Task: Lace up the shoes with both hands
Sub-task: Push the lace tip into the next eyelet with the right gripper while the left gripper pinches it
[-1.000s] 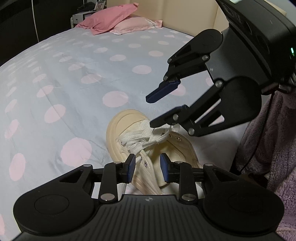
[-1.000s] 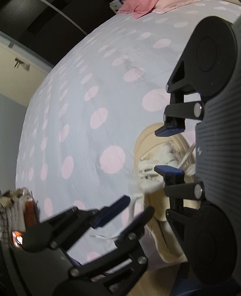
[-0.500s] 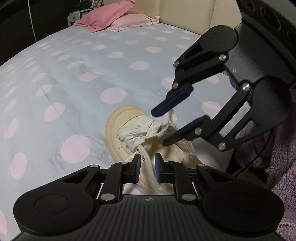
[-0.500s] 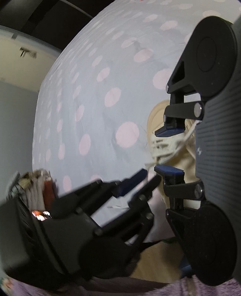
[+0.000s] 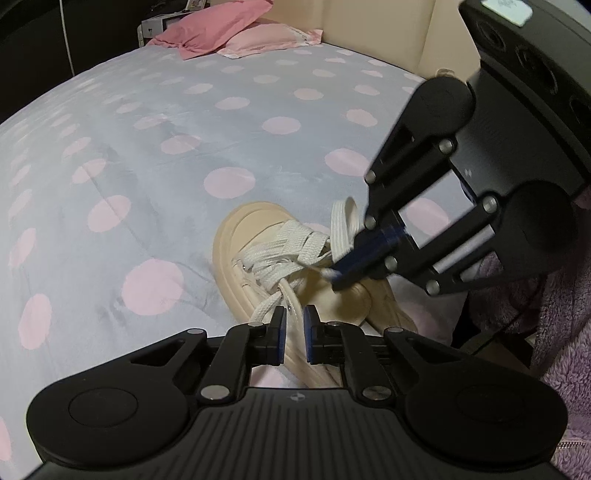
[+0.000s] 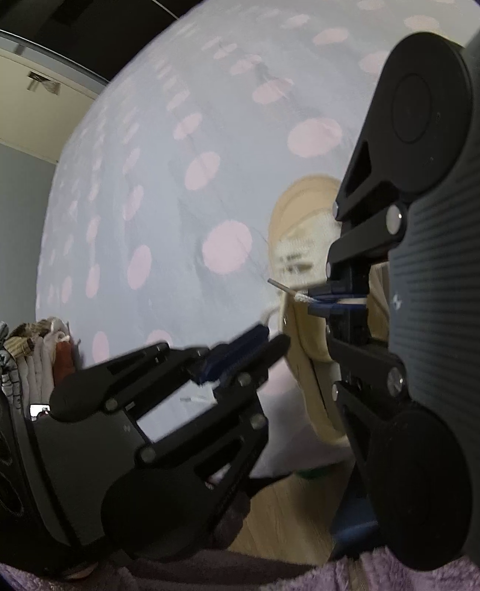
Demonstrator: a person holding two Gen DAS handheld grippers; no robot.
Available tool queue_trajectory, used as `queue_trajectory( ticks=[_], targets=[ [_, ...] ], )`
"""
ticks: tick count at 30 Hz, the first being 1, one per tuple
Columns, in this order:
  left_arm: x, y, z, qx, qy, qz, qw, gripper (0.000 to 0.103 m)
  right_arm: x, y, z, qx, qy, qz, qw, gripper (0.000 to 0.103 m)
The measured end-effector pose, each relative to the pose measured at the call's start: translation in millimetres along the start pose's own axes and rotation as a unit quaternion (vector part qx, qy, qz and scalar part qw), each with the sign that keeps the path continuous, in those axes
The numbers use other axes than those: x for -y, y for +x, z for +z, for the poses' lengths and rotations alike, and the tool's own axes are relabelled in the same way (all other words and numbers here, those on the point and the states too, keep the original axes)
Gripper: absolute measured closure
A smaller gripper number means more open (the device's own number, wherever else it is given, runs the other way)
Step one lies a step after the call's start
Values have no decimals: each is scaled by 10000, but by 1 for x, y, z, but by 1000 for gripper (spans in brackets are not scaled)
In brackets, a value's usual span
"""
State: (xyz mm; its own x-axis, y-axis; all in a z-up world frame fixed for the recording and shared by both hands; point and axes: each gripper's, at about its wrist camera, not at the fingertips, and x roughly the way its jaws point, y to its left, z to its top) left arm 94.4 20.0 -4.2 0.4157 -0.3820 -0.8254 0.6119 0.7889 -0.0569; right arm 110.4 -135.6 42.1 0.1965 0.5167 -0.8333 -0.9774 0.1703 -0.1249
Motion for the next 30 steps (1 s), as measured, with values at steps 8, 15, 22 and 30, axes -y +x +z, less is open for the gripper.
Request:
queue_trajectory(
  ticks=[8,15,22,30],
  targets=[
    [-3,-1,-2,3,-50,29,10000,96,-6,15,-1,-250,67,234,9994,100],
    [-5,-1,-3,16,-48,11,10000,95,-8,22,3,-336,17,342,9988,100],
    [-2,-2,-1,32,-43,5,10000,95,-8,27,2,-388,34,346,9986,100],
    [3,-7,-2,134,553,39,9984,95,-5,21,1,-316,115,202,9992,100]
  ],
)
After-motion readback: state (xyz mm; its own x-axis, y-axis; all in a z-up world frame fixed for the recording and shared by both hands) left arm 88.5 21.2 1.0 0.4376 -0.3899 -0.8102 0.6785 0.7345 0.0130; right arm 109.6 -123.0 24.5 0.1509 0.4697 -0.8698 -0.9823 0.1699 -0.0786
